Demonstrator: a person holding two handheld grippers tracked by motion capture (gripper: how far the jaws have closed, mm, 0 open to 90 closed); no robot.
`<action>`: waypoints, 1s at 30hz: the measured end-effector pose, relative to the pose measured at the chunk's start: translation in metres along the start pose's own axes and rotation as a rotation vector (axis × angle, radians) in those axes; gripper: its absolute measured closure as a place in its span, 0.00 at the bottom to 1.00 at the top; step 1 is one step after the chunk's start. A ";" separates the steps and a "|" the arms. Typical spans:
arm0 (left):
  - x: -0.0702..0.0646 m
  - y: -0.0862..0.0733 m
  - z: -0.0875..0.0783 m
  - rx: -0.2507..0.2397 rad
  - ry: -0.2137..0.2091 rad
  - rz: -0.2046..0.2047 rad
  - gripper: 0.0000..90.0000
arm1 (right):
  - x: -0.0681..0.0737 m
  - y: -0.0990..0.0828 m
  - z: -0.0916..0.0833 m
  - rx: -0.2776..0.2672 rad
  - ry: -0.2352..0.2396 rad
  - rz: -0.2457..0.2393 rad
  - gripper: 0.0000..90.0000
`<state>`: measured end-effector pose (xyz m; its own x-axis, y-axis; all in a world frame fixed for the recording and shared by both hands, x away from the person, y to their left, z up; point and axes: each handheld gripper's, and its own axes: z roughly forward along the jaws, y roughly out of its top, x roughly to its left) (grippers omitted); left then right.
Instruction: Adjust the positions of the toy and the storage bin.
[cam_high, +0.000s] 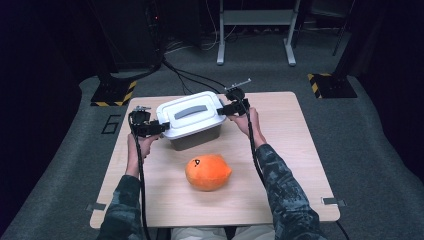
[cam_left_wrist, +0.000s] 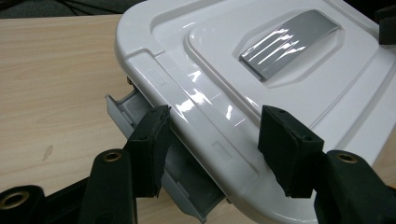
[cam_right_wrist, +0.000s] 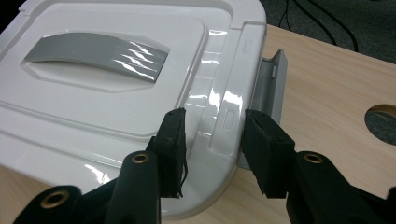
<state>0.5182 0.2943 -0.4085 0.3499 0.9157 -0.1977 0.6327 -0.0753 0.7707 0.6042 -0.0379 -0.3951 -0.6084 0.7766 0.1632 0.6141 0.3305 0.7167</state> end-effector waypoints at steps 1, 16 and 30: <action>0.000 0.000 0.000 0.000 0.000 0.000 0.49 | 0.000 0.000 0.000 0.000 0.000 0.000 0.66; -0.015 0.007 0.011 0.016 -0.017 0.041 0.49 | -0.010 -0.012 -0.016 0.001 -0.022 0.024 0.65; -0.031 0.017 0.024 0.043 -0.038 0.089 0.49 | -0.020 -0.027 -0.035 0.002 -0.055 0.035 0.65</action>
<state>0.5347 0.2554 -0.4042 0.4313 0.8891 -0.1533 0.6269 -0.1731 0.7597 0.5820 -0.0814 -0.3939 -0.5579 0.8160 0.1511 0.6357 0.3031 0.7099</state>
